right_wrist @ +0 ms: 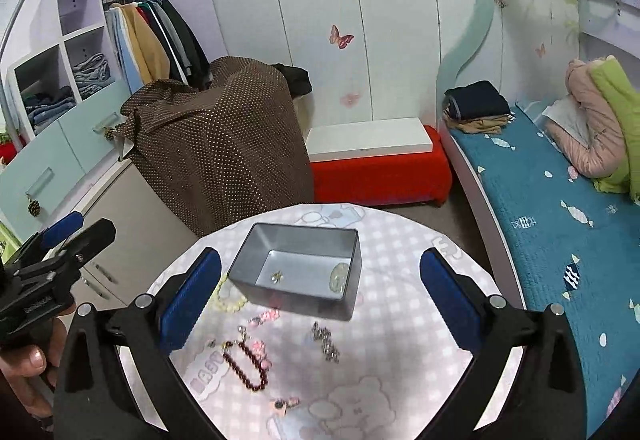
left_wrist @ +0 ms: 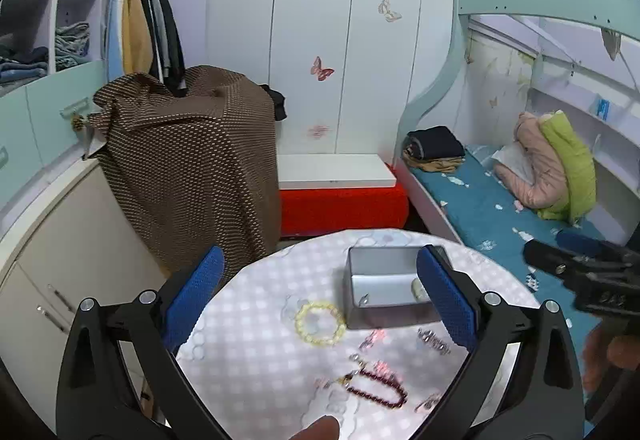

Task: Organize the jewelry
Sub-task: 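Move both grippers back toward the remaining jewelry on the table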

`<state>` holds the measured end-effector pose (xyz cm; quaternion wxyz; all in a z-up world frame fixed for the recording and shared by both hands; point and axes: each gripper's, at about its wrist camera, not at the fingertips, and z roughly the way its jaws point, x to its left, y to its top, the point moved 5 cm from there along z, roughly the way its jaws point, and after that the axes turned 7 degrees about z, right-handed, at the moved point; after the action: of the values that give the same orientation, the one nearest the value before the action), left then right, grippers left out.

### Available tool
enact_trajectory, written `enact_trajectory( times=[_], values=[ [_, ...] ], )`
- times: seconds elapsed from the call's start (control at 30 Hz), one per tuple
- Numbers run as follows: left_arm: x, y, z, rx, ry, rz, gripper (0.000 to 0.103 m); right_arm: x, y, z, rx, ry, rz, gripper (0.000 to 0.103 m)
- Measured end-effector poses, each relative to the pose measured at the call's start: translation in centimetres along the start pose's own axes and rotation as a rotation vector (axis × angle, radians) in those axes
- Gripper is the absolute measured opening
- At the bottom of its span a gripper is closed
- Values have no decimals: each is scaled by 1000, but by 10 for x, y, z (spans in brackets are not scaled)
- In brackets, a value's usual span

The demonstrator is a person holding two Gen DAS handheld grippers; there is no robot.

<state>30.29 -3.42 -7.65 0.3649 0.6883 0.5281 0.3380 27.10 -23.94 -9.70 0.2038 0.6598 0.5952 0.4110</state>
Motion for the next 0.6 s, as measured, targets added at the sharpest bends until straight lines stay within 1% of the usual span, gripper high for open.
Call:
enact_trajectory(
  times=[0.17,0.3,0.5,0.6],
  values=[
    [0,-29,-6,27,30,-1,97,1,-21,-9,6,-15,-17,96],
    [0,-59,-1,81,41,-1,97,1,-41,-10,29,-31,-38,96],
    [-2,-105,12,158,80,19,97,-1,-78,-3,95,-34,-48,96],
    [-4,-118,21,180,90,44,97,-3,-92,3,126,-36,-47,96]
  ],
)
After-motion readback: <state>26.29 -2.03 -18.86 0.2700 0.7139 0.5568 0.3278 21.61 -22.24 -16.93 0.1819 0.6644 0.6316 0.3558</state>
